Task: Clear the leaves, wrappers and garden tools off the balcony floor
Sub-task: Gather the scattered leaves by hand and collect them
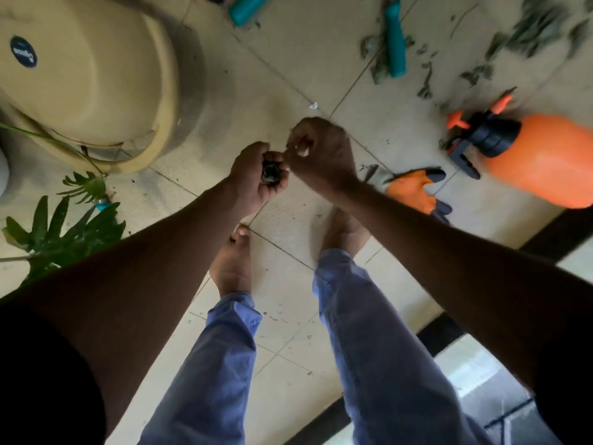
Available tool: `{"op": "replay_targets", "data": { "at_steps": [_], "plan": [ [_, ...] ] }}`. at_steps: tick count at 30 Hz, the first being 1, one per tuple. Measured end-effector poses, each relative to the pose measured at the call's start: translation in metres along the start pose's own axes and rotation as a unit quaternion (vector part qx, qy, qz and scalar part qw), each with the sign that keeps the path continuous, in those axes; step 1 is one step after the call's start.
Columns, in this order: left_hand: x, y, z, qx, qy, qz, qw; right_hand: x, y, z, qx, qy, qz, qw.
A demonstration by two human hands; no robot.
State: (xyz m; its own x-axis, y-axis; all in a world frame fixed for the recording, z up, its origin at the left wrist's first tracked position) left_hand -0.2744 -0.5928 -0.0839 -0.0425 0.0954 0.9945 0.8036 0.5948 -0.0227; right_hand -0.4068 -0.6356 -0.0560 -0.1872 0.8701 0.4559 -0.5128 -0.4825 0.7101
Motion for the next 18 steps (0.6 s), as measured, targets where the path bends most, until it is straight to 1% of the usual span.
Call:
{"op": "replay_targets", "data": {
  "at_steps": [2,4,5,7,10,13,15,18],
  "plan": [
    [0.017,-0.017,-0.002,-0.006,-0.014,0.010,1.000,0.018,0.024,0.015,0.017,0.036,0.021,0.999],
    [0.036,-0.037,-0.004,-0.006,-0.029,0.042,0.999,0.033,0.045,0.023,0.070,0.068,0.042,0.994],
    [0.045,-0.047,-0.004,-0.007,-0.030,0.061,0.998,0.038,0.057,0.025,0.087,0.080,0.038,0.992],
    [0.063,-0.069,-0.006,-0.018,-0.025,0.085,0.996,0.045,0.084,0.024,0.095,0.088,0.005,0.992],
    [0.088,-0.106,-0.008,0.008,-0.022,0.089,0.996,0.054,0.134,0.017,0.054,0.061,-0.051,0.995],
    [0.116,-0.146,-0.005,0.056,-0.008,0.094,0.994,0.058,0.185,-0.002,0.031,0.017,-0.076,0.996],
    [0.133,-0.170,-0.002,0.091,0.012,0.101,0.991,0.058,0.211,-0.022,0.035,-0.015,-0.068,0.997],
    [0.152,-0.200,0.008,0.096,0.041,0.118,0.988,0.051,0.228,-0.067,0.104,-0.060,-0.003,0.993]
  ]
}}
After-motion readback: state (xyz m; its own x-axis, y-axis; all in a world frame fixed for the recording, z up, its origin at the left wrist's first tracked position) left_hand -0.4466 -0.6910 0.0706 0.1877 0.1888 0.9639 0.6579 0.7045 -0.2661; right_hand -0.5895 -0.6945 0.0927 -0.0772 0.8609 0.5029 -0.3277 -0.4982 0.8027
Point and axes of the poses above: each hand's wrist, its own x-axis away from the middle knuckle, its own y-axis out of the back of the hand, z = x × y, the point moved 3 cm from there along -x, towards the middle knuckle, and after that the axes turned 11 degrees about x, right-handed, at the moved point
